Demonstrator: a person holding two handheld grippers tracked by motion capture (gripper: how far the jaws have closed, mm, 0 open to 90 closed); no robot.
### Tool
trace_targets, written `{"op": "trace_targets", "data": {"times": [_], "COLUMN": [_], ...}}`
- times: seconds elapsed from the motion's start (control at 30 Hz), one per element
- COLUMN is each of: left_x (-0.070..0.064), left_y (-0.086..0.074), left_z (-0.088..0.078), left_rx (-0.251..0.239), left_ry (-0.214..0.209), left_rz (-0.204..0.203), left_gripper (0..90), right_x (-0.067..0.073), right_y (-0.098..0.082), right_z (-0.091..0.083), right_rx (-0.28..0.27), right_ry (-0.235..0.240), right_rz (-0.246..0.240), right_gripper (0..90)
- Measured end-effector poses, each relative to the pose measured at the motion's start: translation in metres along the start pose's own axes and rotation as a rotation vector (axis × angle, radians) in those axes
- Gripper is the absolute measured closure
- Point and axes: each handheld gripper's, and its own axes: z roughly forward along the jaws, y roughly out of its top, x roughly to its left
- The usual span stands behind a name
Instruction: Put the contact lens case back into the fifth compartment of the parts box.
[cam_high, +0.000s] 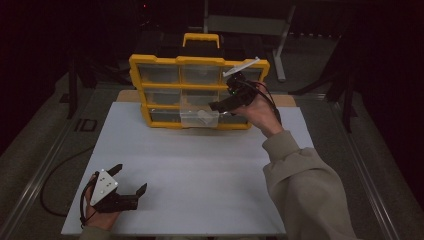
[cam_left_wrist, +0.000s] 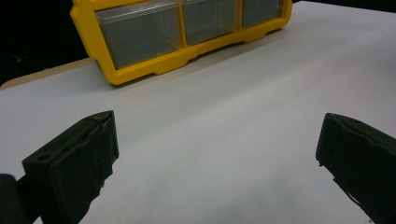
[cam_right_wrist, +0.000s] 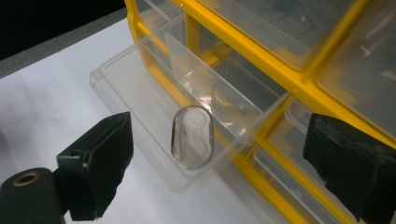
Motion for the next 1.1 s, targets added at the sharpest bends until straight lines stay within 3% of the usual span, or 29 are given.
{"op": "trace_targets", "data": {"times": [0.07,0.27,0.47,0.7,0.93,1.1], "left_x": [0.000,0.000,0.000,0.000,0.000,0.001], "left_y": [0.000,0.000,0.000,0.000,0.000,0.001], "left_z": [0.000,0.001,0.001,0.001,0.001,0.001], "left_rx": [0.000,0.001,0.000,-0.001,0.000,-0.005], "left_ry": [-0.001,-0.001,-0.001,0.004,0.006,0.005], "left_rz": [0.001,0.000,-0.002,-0.006,-0.007,-0.011], "left_gripper": [0.1,0.1,0.1,0.0,0.0,0.0], "right_x": [-0.001,-0.002,-0.002,0.000,0.001,0.002], "right_y": [-0.007,-0.027,-0.049,-0.081,-0.121,-0.152], "right_z": [-0.005,-0.013,-0.019,-0.025,-0.042,-0.049], "right_rx": [-0.030,-0.046,-0.079,-0.088,-0.159,-0.176], "right_ry": [-0.006,-0.042,-0.044,-0.097,-0.093,-0.101], "right_rz": [0.001,-0.007,0.024,0.029,0.103,0.137], "right_gripper": [8.8,8.8,8.9,8.9,8.9,9.0]}}
